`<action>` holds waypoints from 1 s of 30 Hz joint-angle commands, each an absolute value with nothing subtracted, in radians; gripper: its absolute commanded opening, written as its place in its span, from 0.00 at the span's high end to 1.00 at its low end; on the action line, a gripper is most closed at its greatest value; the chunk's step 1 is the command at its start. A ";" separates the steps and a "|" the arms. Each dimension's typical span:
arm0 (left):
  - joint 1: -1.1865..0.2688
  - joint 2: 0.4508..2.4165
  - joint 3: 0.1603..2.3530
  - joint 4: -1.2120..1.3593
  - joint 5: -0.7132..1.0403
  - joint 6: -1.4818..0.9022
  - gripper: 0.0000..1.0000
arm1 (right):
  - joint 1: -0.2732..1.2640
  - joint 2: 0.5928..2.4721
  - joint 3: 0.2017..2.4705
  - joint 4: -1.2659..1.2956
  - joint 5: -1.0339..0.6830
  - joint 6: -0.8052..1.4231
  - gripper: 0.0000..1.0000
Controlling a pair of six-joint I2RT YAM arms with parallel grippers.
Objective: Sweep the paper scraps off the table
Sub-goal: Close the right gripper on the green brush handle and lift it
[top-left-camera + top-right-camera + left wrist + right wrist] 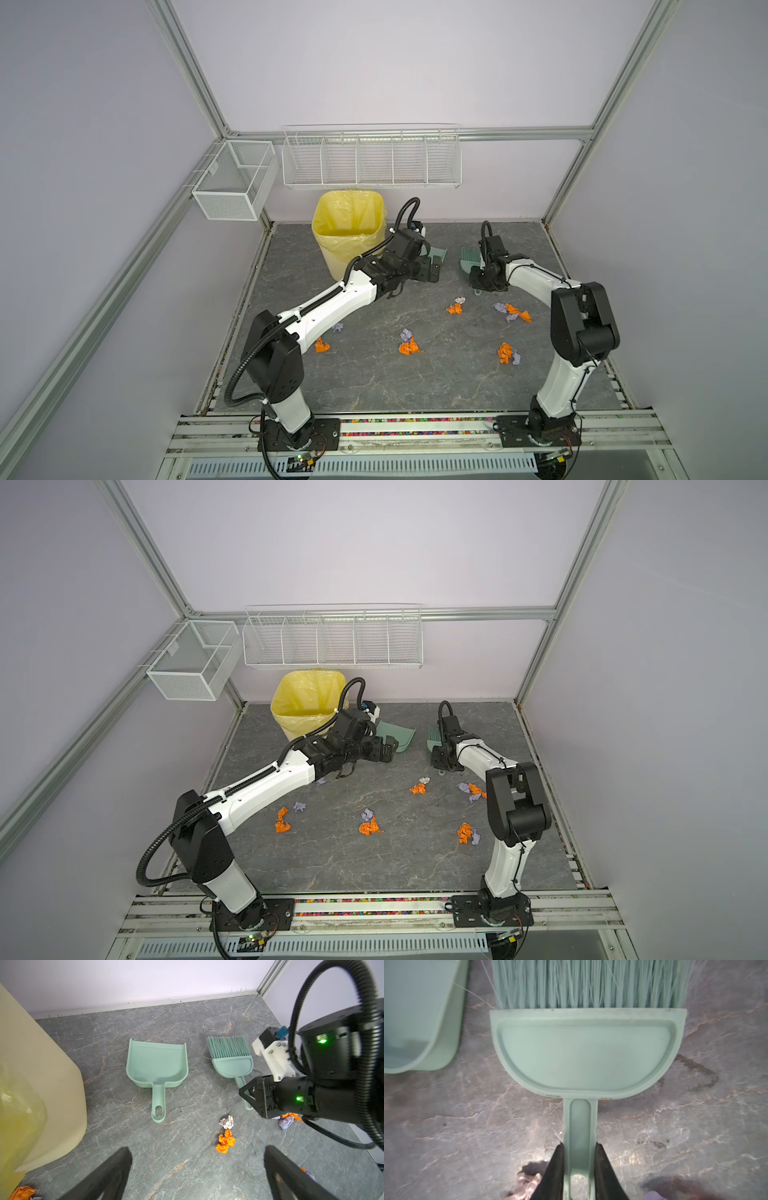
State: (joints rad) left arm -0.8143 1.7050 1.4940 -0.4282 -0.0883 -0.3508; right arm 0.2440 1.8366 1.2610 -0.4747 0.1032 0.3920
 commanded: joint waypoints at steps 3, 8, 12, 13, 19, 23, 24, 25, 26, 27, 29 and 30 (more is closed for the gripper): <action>-0.808 1.745 1.542 -0.439 -0.060 -0.391 0.01 | 0.241 1.766 1.230 -0.482 0.064 0.390 0.93; -0.798 1.771 1.560 -0.433 -0.030 -0.416 0.01 | 0.242 1.705 1.194 -0.455 0.043 0.381 0.93; -0.784 1.783 1.550 -0.400 0.013 -0.459 0.01 | 0.241 1.635 1.138 -0.408 0.012 0.379 0.93; -0.779 1.784 1.546 -0.388 0.028 -0.469 0.01 | 0.242 1.617 1.122 -0.394 0.002 0.382 0.93; -0.759 1.798 1.537 -0.321 0.115 -0.520 0.01 | 0.246 1.495 1.048 -0.354 -0.032 0.377 0.93; -0.741 1.818 1.535 -0.254 0.191 -0.555 0.01 | 0.251 1.422 1.004 -0.321 -0.073 0.370 0.93; -0.736 1.826 1.536 -0.235 0.218 -0.566 0.01 | 0.253 1.405 0.995 -0.313 -0.078 0.372 0.93; -0.733 1.833 1.536 -0.219 0.240 -0.575 0.00 | 0.254 1.393 0.989 -0.308 -0.086 0.369 0.93; -0.731 1.841 1.536 -0.199 0.260 -0.584 0.01 | 0.255 1.383 0.985 -0.306 -0.097 0.364 0.93; -0.731 1.847 1.536 -0.178 0.275 -0.591 0.01 | 0.258 1.375 0.984 -0.305 -0.105 0.363 0.93; -0.730 1.862 1.535 -0.142 0.309 -0.603 0.03 | 0.263 1.363 0.982 -0.304 -0.115 0.357 0.93; -0.731 1.868 1.536 -0.127 0.322 -0.614 0.04 | 0.266 1.357 0.980 -0.304 -0.117 0.355 0.93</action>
